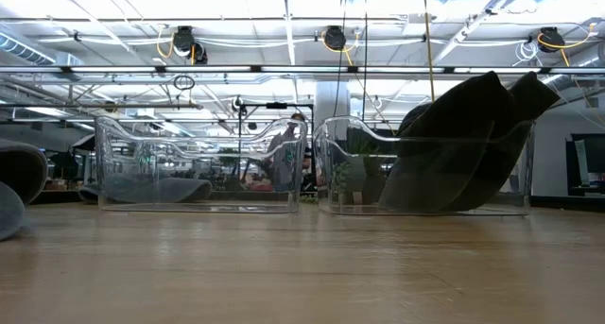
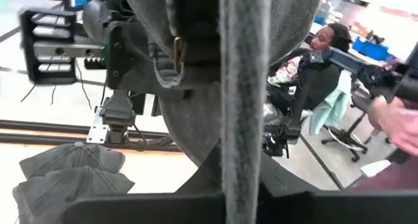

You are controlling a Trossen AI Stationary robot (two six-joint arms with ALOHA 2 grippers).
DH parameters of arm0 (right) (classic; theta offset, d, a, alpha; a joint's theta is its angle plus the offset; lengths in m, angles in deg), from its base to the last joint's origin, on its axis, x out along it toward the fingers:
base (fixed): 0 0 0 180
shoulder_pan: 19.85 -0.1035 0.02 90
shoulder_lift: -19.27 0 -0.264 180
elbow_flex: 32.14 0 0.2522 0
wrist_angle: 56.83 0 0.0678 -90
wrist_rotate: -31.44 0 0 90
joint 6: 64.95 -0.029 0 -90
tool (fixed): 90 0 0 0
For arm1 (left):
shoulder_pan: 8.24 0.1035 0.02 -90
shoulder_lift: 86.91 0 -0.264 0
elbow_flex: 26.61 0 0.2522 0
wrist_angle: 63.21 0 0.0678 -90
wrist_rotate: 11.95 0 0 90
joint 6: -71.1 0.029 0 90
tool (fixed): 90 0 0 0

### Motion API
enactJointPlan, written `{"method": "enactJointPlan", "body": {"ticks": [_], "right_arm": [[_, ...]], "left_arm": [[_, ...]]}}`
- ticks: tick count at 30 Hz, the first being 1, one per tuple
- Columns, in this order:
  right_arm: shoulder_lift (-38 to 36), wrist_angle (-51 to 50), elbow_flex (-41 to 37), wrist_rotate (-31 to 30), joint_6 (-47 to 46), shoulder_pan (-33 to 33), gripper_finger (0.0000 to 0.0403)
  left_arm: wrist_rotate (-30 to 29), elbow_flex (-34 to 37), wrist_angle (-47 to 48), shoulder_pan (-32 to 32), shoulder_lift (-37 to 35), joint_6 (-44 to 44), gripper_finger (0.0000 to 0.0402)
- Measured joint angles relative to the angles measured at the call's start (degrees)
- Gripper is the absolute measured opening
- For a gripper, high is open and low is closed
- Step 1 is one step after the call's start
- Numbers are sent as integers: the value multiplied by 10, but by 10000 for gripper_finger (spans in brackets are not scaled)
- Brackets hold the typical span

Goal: Pick & Place hat
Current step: Put the black cap into the right transparent bin

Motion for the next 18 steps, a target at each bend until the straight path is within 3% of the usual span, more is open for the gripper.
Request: {"method": "enactJointPlan", "body": {"ticks": [18], "right_arm": [[-69,-166,0,9,-162,-1,126]], "left_arm": [[189,0,95,64,-21,60,9]]}}
